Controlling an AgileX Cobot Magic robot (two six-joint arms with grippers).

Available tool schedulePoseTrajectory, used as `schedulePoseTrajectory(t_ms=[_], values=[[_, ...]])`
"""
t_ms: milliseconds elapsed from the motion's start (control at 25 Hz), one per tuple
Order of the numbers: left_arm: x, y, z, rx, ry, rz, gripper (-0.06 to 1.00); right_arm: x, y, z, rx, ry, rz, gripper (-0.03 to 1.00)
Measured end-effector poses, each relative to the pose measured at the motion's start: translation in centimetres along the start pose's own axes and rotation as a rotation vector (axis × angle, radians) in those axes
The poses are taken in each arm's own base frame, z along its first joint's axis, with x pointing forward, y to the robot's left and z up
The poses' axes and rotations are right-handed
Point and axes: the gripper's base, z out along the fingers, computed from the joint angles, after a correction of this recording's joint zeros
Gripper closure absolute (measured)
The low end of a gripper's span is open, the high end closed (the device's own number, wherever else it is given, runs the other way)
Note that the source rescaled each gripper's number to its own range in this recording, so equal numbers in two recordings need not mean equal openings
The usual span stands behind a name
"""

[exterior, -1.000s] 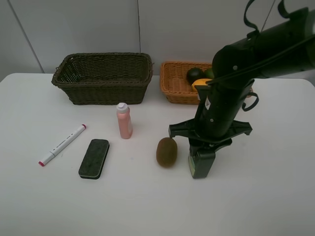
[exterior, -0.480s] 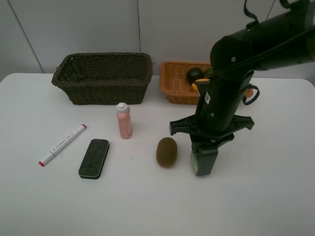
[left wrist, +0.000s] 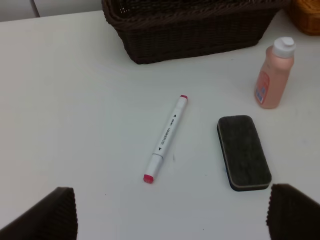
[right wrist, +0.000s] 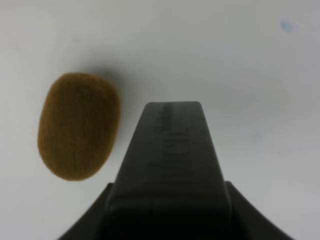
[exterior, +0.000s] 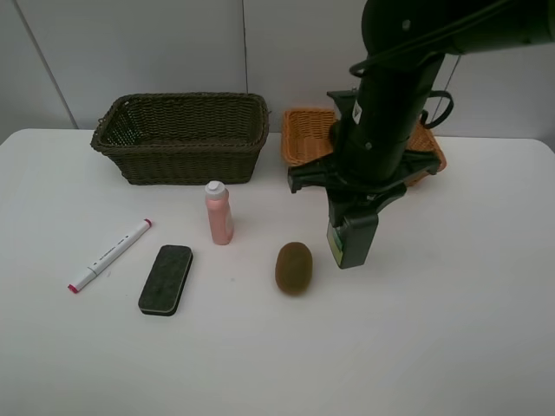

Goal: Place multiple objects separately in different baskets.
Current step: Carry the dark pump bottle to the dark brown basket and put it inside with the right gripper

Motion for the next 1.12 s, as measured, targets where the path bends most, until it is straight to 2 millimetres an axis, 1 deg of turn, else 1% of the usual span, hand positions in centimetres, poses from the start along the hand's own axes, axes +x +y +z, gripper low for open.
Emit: schedulePoseTrajectory(t_ms=[320, 520, 680, 800, 1040, 1120], values=[[0.0, 0.0, 0.0, 0.0, 0.0, 0.0, -0.06, -1.9, 0.6, -2.6, -0.041, -0.114, -0.124, 0.96], [0.0, 0.0, 0.0, 0.0, 0.0, 0.0, -0.06, -3.7, 1.3, -4.3, -0.098, -0.277, -0.215, 0.96], [0.0, 0.0, 0.0, 0.0, 0.0, 0.0, -0.06, -5.0, 2.0, -4.8, -0.148, -0.433, -0.271, 0.96], [0.0, 0.0, 0.0, 0.0, 0.0, 0.0, -0.06, -6.0, 2.7, -4.5, -0.18, -0.535, -0.298, 0.96], [0.0, 0.0, 0.0, 0.0, 0.0, 0.0, -0.06, -8.2, 4.3, -2.2, -0.23, -0.663, -0.311, 0.96], [0.0, 0.0, 0.0, 0.0, 0.0, 0.0, -0.06, -9.1, 4.8, -1.7, -0.236, -0.688, -0.318, 0.96]])
